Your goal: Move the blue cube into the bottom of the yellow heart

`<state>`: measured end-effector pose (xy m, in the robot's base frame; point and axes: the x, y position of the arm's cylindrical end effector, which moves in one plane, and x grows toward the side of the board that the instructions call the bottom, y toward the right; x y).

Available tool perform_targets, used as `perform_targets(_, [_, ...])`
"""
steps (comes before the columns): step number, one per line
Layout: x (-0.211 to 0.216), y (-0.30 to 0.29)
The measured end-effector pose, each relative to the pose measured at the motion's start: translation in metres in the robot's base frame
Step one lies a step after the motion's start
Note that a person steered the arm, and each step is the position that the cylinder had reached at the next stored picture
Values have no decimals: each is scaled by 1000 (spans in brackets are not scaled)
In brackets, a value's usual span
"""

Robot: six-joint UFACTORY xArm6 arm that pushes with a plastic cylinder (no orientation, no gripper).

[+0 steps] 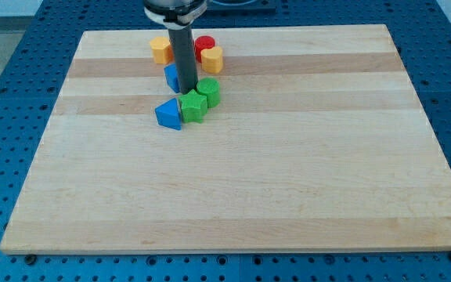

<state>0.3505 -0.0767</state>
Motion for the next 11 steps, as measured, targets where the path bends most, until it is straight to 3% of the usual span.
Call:
perform_targets(3, [11, -106])
perform_targets(5, [-24, -87])
perform_targets(8, [-29, -13])
perform_targets(11, [-29, 7])
